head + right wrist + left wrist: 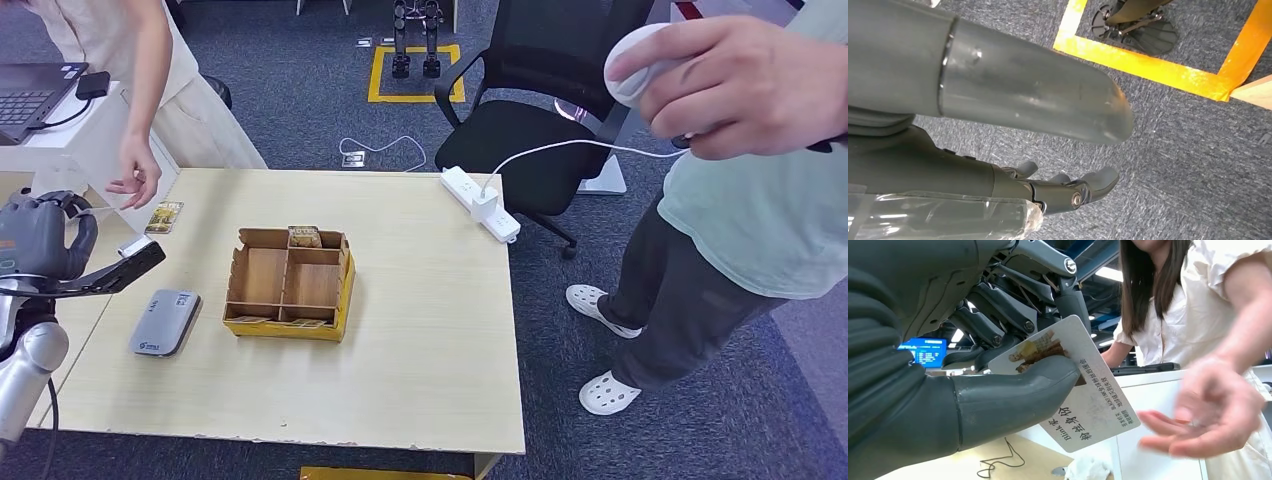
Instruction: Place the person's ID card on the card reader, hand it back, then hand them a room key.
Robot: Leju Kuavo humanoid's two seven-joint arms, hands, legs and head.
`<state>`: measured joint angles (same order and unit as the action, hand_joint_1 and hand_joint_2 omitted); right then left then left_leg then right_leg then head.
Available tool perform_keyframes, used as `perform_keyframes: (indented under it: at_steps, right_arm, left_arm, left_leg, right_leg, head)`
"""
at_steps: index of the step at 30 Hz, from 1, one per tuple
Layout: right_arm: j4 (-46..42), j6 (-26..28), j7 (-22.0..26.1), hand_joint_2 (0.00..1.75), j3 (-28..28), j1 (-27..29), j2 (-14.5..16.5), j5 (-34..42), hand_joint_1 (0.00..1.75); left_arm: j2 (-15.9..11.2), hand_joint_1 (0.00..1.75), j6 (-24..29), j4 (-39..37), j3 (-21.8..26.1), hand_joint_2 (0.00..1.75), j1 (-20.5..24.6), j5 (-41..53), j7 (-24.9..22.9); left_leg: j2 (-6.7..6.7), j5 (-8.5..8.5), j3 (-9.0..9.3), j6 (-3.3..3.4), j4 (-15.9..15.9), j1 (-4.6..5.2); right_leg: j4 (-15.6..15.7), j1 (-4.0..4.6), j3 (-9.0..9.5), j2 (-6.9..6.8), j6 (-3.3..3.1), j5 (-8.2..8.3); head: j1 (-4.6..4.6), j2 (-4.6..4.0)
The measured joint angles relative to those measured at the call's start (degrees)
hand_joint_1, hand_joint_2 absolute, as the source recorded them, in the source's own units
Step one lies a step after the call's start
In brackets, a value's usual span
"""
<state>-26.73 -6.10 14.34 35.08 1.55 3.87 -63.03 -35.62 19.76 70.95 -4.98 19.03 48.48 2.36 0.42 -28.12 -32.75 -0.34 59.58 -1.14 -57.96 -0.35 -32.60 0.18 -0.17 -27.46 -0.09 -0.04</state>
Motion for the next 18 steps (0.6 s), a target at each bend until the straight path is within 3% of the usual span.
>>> perform_keyframes:
  at_steps: [10, 14, 18]
  right_arm:
    - [-0.6, -0.4, -0.7, 0.0, -2.3, 0.5, 0.0, 2.6, 0.0]
    - [-0.6, -0.1, -1.4, 0.0, -6.0, 0.9, -0.4, 6.5, 0.0]
    - [-0.6, 0.3, -1.7, 0.0, -7.4, 1.0, -0.7, 8.1, 0.0]
  left_arm:
    - [-1.0, 1.75, -2.9, 0.0, 0.0, 1.75, -1.2, -0.3, 2.1]
    - [-3.2, 1.75, -2.1, 0.0, 0.0, 1.75, -6.7, 2.6, 3.5]
    - [-3.4, 1.75, -0.8, 0.1, 0.0, 1.75, -9.3, 5.4, 3.3]
  left_leg:
    - [0.02, 0.0, 0.0, 0.0, 0.0, 0.0]
    - [0.05, -0.01, -0.02, 0.0, 0.0, 0.0]
    - [0.05, -0.01, -0.04, 0.0, 0.0, 0.01]
  right_leg:
    - [0.0, 0.0, -0.01, 0.02, 0.0, 0.0]
    - [0.0, 0.0, -0.05, 0.05, -0.01, -0.02]
    - [0.0, -0.01, -0.03, 0.04, 0.0, -0.02]
  head:
    - [-0.01, 0.0]
    - [-0.01, 0.0]
    - [0.02, 0.0]
